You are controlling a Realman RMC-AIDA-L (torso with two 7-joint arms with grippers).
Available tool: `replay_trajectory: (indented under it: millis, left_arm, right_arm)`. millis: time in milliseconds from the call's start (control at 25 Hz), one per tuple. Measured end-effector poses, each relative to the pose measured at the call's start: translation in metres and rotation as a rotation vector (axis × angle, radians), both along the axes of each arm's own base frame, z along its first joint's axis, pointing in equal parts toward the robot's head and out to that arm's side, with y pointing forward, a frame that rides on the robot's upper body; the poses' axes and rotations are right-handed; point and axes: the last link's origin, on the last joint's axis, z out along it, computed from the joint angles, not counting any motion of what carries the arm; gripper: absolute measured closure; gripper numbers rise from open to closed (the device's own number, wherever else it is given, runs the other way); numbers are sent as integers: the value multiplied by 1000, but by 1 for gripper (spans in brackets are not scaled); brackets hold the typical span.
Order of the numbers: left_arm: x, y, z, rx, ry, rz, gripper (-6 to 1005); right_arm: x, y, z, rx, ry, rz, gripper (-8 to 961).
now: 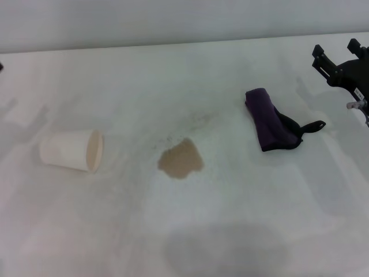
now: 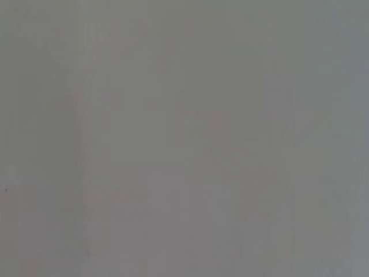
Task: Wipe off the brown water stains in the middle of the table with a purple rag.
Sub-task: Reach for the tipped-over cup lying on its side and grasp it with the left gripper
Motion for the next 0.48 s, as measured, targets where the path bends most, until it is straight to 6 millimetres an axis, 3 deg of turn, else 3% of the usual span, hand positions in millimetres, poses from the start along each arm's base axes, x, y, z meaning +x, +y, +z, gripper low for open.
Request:
replay_trajectory:
  millis: [280, 360, 440, 480]
  left_arm:
    - [34, 25, 73, -246, 146, -198, 114]
    - [41, 29, 84, -311, 208, -214, 114]
    - [54, 32, 100, -470, 416, -260, 113]
    - [54, 32, 100, -470, 416, -260, 113]
  right_arm:
    - [0, 0, 0, -1, 0, 2, 78]
    - [-1, 1, 0, 0, 0, 2, 78]
    - [-1, 1, 1, 3, -2, 4, 78]
    - [-1, 2, 2, 4, -4, 5, 78]
